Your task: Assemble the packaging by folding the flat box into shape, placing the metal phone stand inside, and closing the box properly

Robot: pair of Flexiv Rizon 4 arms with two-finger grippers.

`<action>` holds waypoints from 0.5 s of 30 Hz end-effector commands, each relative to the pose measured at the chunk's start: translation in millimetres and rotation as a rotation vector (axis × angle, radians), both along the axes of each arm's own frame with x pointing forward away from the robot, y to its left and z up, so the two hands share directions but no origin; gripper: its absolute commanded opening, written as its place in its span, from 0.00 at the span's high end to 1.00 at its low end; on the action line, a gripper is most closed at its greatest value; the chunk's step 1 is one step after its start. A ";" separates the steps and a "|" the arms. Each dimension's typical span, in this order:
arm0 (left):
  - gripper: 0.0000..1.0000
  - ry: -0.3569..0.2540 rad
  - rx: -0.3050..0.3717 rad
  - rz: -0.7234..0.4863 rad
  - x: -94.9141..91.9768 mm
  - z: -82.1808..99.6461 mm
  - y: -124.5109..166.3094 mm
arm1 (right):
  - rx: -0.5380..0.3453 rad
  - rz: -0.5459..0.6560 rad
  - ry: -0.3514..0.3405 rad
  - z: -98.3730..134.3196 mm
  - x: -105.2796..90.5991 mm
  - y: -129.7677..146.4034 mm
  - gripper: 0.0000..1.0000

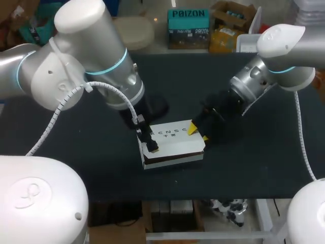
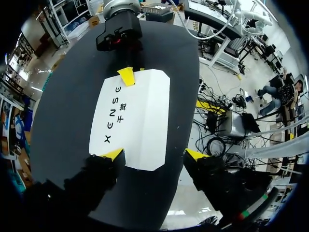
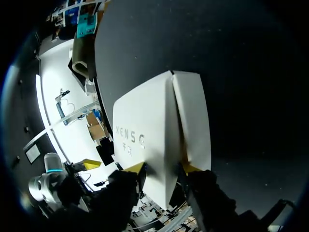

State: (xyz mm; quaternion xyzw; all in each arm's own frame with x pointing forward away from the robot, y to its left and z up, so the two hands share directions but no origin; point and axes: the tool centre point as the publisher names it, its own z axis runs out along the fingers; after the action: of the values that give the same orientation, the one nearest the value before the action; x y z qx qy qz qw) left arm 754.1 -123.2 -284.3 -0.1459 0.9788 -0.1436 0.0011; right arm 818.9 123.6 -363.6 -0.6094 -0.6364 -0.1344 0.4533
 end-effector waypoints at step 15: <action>0.27 0.083 0.124 -0.016 3.2 -41.0 -20.3 | 0.000 0.004 0.003 -2.4 1.8 1.5 0.55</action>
State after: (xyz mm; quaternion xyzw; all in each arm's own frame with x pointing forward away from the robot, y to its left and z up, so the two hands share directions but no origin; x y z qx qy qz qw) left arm 755.2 -137.1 -322.6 -0.1420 0.9831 -0.1116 -0.0293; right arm 818.8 123.7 -363.6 -0.6094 -0.6365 -0.1344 0.4533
